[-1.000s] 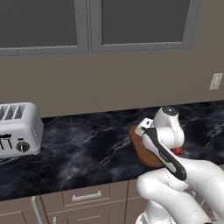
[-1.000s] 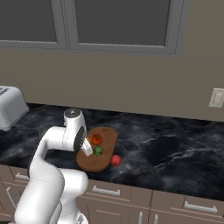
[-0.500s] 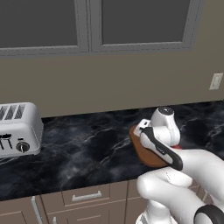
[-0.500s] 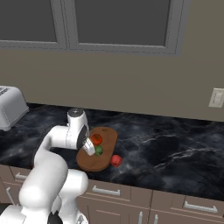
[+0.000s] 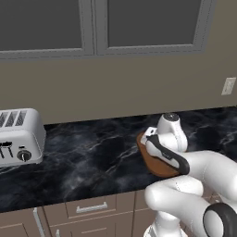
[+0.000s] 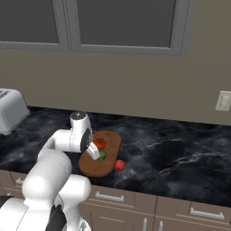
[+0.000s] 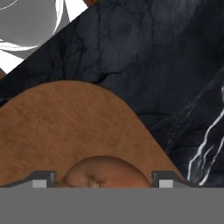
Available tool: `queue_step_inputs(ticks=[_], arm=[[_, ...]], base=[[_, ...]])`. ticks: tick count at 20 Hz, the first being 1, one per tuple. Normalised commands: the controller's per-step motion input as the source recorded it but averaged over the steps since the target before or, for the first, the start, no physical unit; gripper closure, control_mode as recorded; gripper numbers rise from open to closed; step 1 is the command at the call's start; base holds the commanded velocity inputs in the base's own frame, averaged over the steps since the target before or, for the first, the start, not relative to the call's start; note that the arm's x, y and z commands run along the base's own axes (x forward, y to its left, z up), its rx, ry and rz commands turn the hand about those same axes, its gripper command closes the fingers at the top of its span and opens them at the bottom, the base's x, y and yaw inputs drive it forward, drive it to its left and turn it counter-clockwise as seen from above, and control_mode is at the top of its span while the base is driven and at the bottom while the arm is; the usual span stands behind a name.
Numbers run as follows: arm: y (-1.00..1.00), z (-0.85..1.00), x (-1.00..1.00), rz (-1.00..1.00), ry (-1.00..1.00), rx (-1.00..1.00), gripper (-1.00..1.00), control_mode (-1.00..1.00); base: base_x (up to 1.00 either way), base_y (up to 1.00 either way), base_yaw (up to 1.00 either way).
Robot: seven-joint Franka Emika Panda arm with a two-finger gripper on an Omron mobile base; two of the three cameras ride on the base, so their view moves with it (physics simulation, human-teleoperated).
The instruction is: Place the avocado, onion, tomato, and bell pepper on the cutting board.
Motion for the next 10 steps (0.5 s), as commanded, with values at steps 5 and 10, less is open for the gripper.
queue_step_inputs(ticks=[5, 10], arm=[[0.0, -0.23, 0.0, 0.01, 0.0, -0.04, 1.0, -1.0], [0.01, -0.18, 0.0, 0.0, -0.01, -0.07, -1.0, -1.0]], base=[[0.0, 0.0, 0.0], [0.0, 0.0, 0.0]])
